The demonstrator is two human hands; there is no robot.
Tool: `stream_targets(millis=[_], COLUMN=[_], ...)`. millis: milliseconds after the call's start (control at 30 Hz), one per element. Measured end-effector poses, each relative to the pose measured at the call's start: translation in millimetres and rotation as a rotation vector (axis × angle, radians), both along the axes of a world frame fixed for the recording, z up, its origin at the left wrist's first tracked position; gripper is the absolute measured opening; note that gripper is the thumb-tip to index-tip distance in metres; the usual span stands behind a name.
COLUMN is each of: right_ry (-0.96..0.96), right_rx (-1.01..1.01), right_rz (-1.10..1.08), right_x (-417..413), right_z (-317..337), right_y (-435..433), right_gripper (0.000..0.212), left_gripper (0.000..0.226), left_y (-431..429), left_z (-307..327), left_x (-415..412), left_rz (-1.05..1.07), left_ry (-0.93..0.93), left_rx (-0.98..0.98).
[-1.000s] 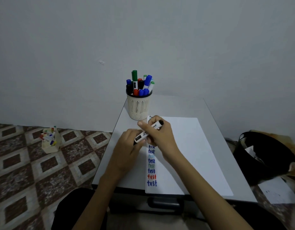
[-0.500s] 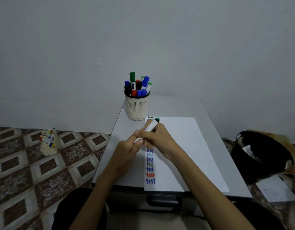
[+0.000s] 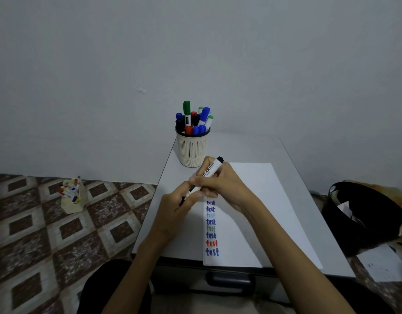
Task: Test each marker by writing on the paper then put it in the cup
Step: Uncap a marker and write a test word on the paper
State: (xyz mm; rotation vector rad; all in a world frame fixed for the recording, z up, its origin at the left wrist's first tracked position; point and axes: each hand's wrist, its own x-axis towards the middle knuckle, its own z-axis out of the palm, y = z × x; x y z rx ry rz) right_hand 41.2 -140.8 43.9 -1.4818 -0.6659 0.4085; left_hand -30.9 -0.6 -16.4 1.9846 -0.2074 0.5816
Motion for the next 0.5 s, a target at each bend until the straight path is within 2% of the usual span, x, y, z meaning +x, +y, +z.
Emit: stream_targets(millis=[67,167,267,333,433,500], right_ry=[0.038,0.200,0.271,0.285,0.254,0.189], right_rx=[0.081,0.426,0.593,0.561,0.408,0.263], right_rz=[-0.073,-0.276,-0.404,-0.428,-0.450,-0.480], right_x=[9.7,38.3,62.4,73.2,83.6,89.8], right_z=[7.5,15.5,13.4,6.1,-3.9,-11.0], right_y=[-1.9,-15.8,-33.0,-39.4,-37.2,-30.9], right_gripper=[0.020,0.019,0.004,0.010,0.005,0.015], left_gripper=[0.029,0.031,0.039,0.040,0.041,0.044], left_y=[1.7,3.5,0.0,-2.0,-2.0,-0.9], left_z=[-1.8,-6.7,-18.8,-21.3,-19.7,-19.4], left_x=[-0.3,2.4,9.0,11.6,12.9,14.4], left_rz=[0.076,0.163,0.190,0.205,0.214,0.207], left_ry=[0.004,0.064,0.024,0.029,0.047,0.063], left_rx=[0.028,0.104,0.499,0.636,0.649,0.641])
